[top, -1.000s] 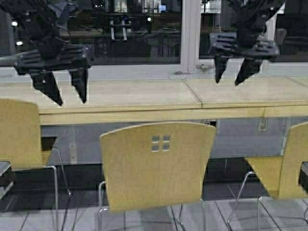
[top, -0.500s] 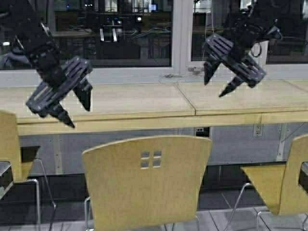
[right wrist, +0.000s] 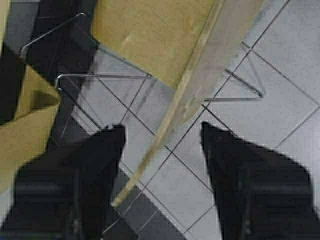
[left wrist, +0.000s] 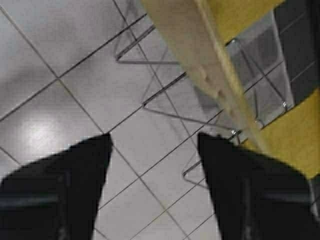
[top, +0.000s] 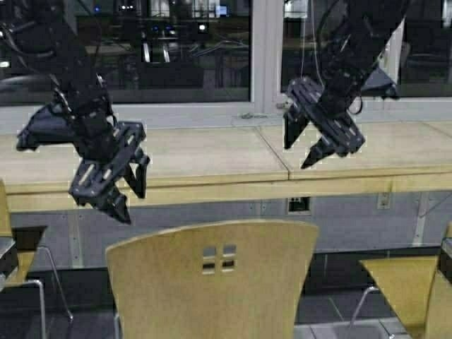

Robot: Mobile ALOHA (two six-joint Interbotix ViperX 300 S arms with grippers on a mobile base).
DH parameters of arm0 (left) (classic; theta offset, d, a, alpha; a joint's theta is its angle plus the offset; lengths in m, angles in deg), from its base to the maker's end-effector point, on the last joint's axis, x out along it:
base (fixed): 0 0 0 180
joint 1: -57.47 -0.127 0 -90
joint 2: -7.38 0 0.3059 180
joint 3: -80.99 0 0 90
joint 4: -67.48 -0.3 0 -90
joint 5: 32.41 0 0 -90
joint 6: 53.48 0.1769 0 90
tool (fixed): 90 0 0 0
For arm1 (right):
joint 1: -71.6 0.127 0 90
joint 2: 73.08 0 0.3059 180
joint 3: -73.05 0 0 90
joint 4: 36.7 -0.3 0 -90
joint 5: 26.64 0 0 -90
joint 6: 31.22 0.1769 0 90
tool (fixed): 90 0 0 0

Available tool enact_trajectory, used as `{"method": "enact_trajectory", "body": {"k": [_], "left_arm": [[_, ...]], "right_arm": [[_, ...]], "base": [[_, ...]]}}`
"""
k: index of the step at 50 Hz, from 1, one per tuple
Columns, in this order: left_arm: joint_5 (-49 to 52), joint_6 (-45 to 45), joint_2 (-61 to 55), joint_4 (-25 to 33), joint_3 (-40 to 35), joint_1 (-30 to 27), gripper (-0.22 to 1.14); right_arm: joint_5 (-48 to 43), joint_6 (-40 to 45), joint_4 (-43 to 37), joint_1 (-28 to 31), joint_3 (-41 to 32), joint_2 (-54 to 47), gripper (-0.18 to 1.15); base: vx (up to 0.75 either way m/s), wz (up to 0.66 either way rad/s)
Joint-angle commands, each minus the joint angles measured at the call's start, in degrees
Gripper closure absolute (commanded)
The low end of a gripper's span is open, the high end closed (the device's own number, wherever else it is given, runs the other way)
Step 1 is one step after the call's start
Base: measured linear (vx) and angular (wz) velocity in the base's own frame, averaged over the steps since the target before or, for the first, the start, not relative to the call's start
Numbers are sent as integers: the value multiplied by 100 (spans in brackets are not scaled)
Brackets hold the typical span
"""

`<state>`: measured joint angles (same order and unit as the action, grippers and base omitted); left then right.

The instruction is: Push the chairs under the table

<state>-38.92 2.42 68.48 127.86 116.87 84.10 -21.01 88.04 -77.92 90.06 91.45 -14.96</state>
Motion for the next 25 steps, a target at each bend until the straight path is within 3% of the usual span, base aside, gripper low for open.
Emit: {"method": "enact_trajectory", "body": {"k": [1,25], "left_arm": [[-26,-88,-158,0,-202,26,3],[97,-598,-853,35,-782,422,3]], "right_arm": [[-44,26,-88,-9,-88,-44,12],[-114,114,-237,18,-44,-606,12]], "base": [[16,4],[12,3]]}}
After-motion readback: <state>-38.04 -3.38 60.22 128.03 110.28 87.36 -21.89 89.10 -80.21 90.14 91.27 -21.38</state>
